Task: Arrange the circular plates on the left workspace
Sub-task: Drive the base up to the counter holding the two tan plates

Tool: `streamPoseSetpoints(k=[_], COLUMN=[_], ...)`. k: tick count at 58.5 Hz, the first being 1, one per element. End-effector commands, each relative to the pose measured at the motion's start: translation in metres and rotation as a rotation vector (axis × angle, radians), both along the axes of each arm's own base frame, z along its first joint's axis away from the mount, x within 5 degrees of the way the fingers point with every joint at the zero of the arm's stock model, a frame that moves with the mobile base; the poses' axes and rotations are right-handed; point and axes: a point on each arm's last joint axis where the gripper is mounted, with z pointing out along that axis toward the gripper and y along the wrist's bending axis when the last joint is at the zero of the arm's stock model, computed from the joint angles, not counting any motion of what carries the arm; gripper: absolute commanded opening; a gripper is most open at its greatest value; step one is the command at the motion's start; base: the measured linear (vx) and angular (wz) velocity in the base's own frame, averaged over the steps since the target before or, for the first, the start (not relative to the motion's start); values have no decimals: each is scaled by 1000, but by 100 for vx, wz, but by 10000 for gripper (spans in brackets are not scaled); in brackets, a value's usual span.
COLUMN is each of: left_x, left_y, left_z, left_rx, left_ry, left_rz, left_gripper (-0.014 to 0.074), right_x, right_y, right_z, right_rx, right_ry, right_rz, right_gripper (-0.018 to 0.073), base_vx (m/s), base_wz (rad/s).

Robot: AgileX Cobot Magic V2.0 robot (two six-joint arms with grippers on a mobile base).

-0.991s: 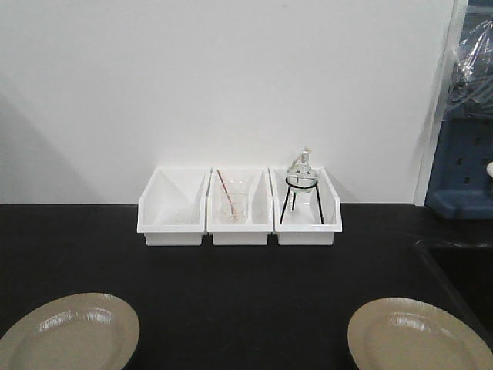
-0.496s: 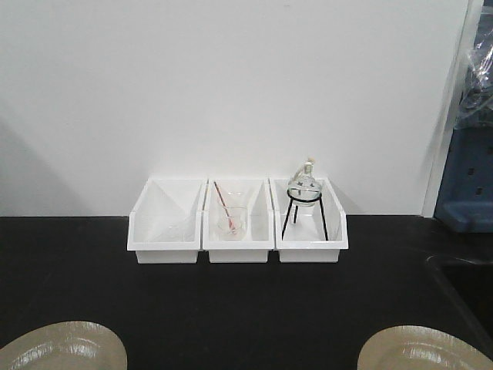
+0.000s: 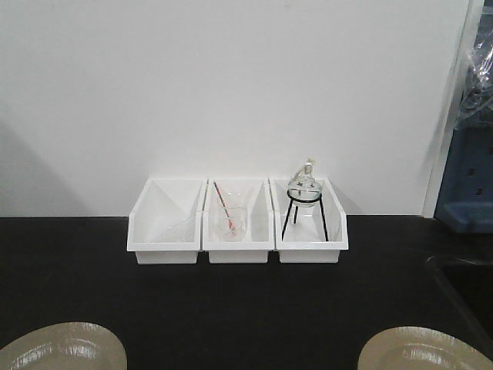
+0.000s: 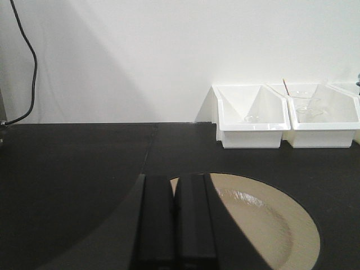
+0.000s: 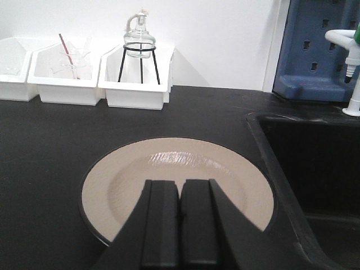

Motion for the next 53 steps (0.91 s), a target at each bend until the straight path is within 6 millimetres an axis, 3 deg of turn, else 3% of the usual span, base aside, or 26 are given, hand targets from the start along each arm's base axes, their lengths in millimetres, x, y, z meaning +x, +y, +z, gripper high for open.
streamPoseSetpoints(k=[1, 20, 26, 37, 41, 47, 53], left_x=[-1, -1, -2, -8, -11, -19, -29], left_y=[0, 0, 0, 4, 6, 5, 2], left_z=[4, 6, 12, 31, 40, 69, 107], left_rx=[-2, -1, -20, -389, -452, -419, -256], left_ry=[-83, -97, -138, -376, -445, -525, -589], left_rz=[-5, -5, -6, -31, -39, -55, -52], left_gripper=[3, 2, 2, 2, 2, 2, 2], right_x=[0, -1, -2, -16, -22, -26, -24], right_y=[0, 0, 0, -2, -5, -8, -6], right_z=[8, 15, 26, 66, 84, 113, 149], right_rx=[-47, -114, -93, 43, 115, 201, 155], right_ry=[-115, -195, -303, -687, -742, -724, -672], right_rz=[0, 2, 0, -14, -26, -33, -27], right_gripper=[0, 0, 0, 0, 0, 0, 0], base_vx=[0, 0, 0, 0, 0, 0, 0], base_wz=[0, 0, 0, 0, 0, 0, 0])
